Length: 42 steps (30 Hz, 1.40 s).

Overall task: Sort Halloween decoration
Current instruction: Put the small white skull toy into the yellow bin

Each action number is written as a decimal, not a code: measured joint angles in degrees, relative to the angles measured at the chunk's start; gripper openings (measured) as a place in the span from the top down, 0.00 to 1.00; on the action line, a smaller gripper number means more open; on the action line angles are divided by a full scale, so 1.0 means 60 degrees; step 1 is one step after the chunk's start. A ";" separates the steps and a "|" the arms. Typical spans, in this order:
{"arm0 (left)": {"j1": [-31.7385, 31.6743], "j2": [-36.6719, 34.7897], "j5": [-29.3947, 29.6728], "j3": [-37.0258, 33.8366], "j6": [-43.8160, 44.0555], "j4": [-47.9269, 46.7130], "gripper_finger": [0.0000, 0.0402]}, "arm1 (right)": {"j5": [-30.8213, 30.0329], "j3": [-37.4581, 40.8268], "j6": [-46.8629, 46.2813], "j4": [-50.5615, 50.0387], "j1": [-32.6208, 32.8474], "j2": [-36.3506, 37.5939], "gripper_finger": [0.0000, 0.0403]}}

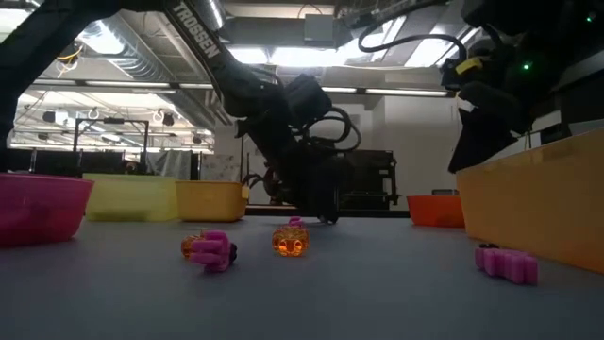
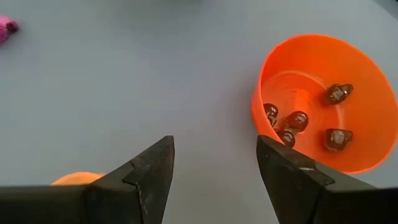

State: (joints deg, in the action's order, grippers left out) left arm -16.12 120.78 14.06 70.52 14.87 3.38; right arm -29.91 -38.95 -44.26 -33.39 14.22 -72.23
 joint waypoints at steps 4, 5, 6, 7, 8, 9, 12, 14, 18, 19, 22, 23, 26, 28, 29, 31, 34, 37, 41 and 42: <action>0.0000 0.0006 -0.0007 0.0000 0.0011 -0.0185 0.66 | 0.0000 0.0003 0.0001 0.0082 0.0000 0.0000 0.44; 0.0001 0.0006 0.0002 0.0000 0.0013 -0.0217 0.66 | 0.0000 0.0003 0.0001 0.0083 0.0000 0.0000 0.44; 0.0004 0.0006 0.0026 0.0001 0.0031 -0.0252 0.66 | -0.0004 0.0003 0.0001 0.0076 0.0000 0.0000 0.44; 0.0003 0.0006 0.0029 0.0004 0.0048 -0.0289 0.66 | -0.0004 0.0003 0.0001 0.0077 0.0000 0.0000 0.44; 0.0000 0.0006 0.0029 0.0007 0.0118 -0.0354 0.66 | -0.0004 0.0003 0.0001 0.0080 0.0000 0.0000 0.44; 0.0000 0.0006 0.0036 0.0007 0.0245 -0.0437 0.66 | 0.0000 0.0006 0.0001 0.0076 0.0000 0.0000 0.44; 0.0004 -0.0003 0.0078 0.0013 0.0288 -0.0576 0.66 | -0.0004 0.0006 0.0003 0.0074 0.0000 0.0000 0.44; 0.0004 -0.0008 0.0138 0.0015 0.0288 -0.0613 0.66 | -0.0007 0.0010 0.0003 0.0073 0.0000 0.0000 0.44; 0.0007 -0.0012 0.0157 0.0015 0.0288 -0.0643 0.66 | -0.0007 0.0010 0.0004 0.0073 0.0000 0.0000 0.44; 0.0006 -0.0012 0.0161 0.0015 0.0288 -0.0647 0.66 | -0.0004 0.0010 0.0001 0.0073 0.0000 0.0000 0.44; 0.0004 -0.0012 0.0168 0.0015 0.0288 -0.0660 0.66 | -0.0007 0.0010 0.0001 0.0071 0.0000 0.0000 0.44; 0.0007 -0.0012 0.0168 0.0015 0.0288 -0.0664 0.66 | -0.0007 0.0010 0.0004 0.0070 0.0000 0.0000 0.44; 0.0007 -0.0012 0.0168 0.0015 0.0288 -0.0670 0.68 | -0.0007 0.0010 0.0001 0.0073 0.0000 0.0000 0.44; 0.0007 -0.0012 0.0164 0.0009 0.0284 -0.0675 0.71 | -0.0007 0.0010 0.0003 0.0073 0.0000 0.0000 0.44; 0.0007 -0.0012 0.0163 0.0007 0.0283 -0.0675 0.72 | -0.0007 0.0010 0.0003 0.0073 0.0000 0.0000 0.44; 0.0007 -0.0012 0.0157 0.0007 0.0258 -0.0675 0.75 | -0.0007 0.0010 0.0002 0.0076 0.0000 0.0000 0.44; 0.0007 -0.0012 0.0133 0.0007 0.0251 -0.0672 0.78 | -0.0007 0.0010 0.0003 0.0076 0.0000 0.0000 0.44; 0.0007 -0.0012 0.0013 0.0004 0.0249 -0.0668 0.81 | -0.0007 0.0010 0.0003 0.0076 0.0000 0.0000 0.44; 0.0007 -0.0012 -0.0011 -0.0004 0.0248 -0.0668 0.84 | -0.0007 0.0010 0.0001 0.0080 0.0000 0.0000 0.44; 0.0007 -0.0012 -0.0015 -0.0004 0.0248 -0.0668 0.85 | -0.0007 0.0010 0.0005 0.0076 0.0000 0.0000 0.44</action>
State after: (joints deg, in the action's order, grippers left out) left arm -16.08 120.70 13.98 70.50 16.36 -0.62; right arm -29.95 -38.89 -44.23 -32.93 14.22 -72.23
